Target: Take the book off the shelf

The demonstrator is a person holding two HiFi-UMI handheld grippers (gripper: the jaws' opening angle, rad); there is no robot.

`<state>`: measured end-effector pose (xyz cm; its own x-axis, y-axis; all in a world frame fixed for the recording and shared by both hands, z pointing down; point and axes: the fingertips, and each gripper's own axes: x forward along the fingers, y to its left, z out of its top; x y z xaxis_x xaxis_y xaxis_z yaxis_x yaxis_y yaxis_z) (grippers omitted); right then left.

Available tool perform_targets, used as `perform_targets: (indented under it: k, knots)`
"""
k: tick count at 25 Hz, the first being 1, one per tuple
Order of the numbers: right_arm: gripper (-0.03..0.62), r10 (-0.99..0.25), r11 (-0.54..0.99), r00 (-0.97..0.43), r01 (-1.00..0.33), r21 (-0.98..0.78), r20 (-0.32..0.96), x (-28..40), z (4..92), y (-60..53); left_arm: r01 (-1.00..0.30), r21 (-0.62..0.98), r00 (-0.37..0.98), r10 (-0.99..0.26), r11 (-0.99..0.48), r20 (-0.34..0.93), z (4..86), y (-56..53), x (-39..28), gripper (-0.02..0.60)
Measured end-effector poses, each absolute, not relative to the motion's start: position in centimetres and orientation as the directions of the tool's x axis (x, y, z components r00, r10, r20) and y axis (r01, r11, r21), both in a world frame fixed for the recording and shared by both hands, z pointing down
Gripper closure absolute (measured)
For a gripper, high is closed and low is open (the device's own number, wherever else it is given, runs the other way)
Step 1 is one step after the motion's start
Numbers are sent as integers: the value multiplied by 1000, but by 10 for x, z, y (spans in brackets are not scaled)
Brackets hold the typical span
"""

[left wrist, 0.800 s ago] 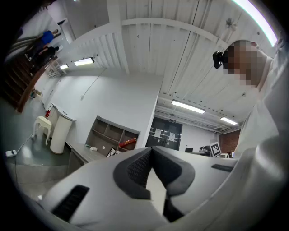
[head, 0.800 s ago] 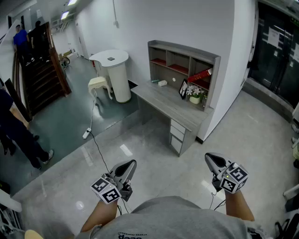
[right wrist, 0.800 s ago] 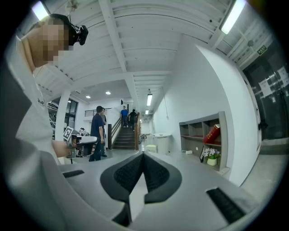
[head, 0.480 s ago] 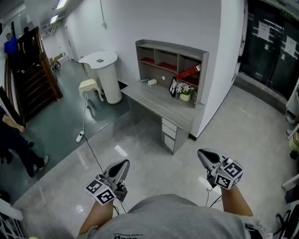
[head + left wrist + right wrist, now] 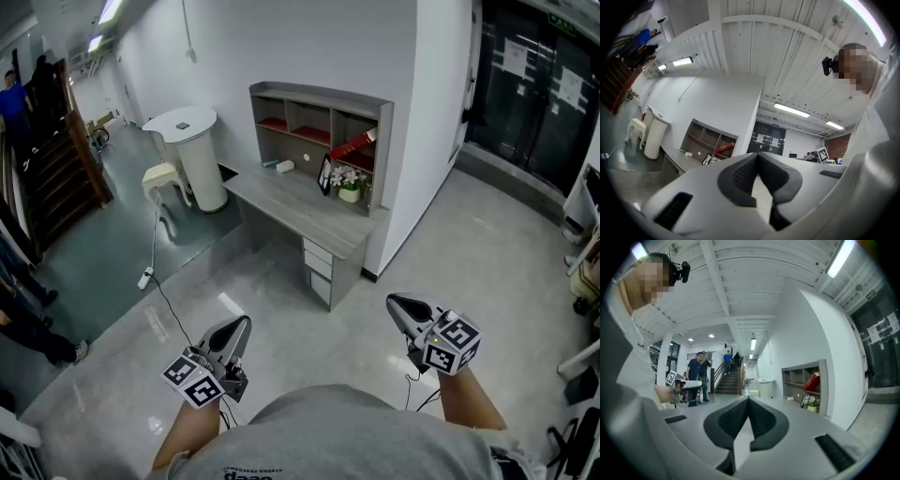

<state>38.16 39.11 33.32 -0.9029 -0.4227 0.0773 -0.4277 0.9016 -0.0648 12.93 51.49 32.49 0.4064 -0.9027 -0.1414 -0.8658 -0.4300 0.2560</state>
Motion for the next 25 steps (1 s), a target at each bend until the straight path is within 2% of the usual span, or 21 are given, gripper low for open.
perform_targets:
  k: [6,12,25]
  knots:
    - [566,-439,898,-890,-440,17,121,428,339,380,-841,280,438,-886,-464,-152,330,489,182,569]
    - [566,-458,888,-880,-459,25,125,459,349,362,-815,293,483,-865,-500,-135,338,463,220,569]
    - [566,-516,855,-838,-518,39,179,410,377,291,-754,351,542,-828,-555,-144,369,368,166,569]
